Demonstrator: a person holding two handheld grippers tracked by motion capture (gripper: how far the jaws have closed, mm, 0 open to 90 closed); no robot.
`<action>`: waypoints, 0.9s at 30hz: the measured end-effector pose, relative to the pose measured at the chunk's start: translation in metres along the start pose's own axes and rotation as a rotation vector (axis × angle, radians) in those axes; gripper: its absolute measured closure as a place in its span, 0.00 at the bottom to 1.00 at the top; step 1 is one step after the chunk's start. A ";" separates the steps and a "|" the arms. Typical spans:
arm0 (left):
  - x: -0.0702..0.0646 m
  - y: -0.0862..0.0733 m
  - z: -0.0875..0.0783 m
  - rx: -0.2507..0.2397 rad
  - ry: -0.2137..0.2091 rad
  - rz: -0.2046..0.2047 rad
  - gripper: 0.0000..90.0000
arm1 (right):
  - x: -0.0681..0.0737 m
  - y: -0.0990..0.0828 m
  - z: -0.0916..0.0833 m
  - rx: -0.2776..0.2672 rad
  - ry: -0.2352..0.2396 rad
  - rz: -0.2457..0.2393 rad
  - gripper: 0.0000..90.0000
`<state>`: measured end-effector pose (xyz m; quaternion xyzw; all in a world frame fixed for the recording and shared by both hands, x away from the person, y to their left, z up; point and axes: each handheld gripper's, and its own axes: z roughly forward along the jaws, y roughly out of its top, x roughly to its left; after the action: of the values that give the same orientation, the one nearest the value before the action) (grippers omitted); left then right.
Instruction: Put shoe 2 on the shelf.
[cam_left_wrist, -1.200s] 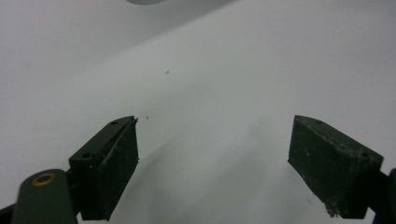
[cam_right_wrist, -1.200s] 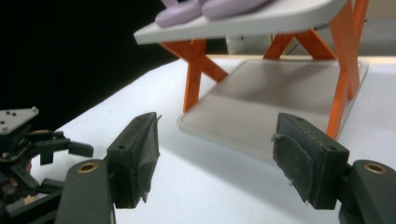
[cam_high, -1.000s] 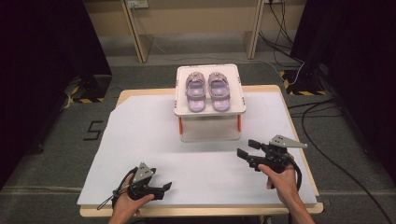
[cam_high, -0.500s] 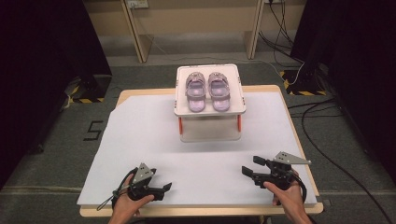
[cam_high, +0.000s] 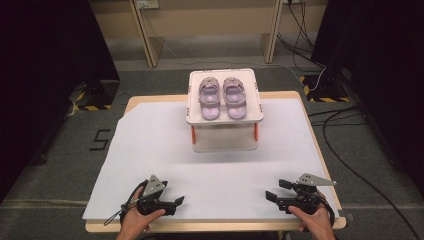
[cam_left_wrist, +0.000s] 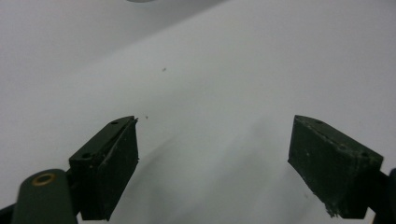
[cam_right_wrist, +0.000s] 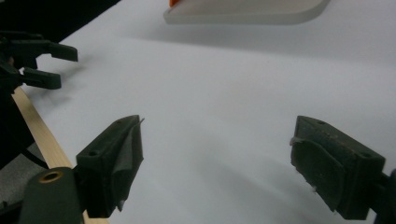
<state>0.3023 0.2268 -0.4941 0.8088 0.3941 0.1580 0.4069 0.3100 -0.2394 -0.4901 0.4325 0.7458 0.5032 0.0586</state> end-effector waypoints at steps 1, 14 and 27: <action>0.000 0.000 0.000 -0.001 0.000 0.001 0.17 | -0.001 -0.002 -0.002 0.010 -0.014 0.001 0.19; 0.000 0.000 0.000 0.001 0.001 0.003 0.17 | 0.004 -0.013 -0.001 0.074 -0.060 -0.025 0.18; 0.000 0.000 0.000 0.001 0.001 0.003 0.17 | 0.008 -0.013 -0.001 0.081 -0.065 -0.054 0.18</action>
<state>0.3020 0.2266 -0.4941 0.8095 0.3930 0.1591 0.4061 0.2971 -0.2363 -0.4973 0.4302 0.7747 0.4567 0.0788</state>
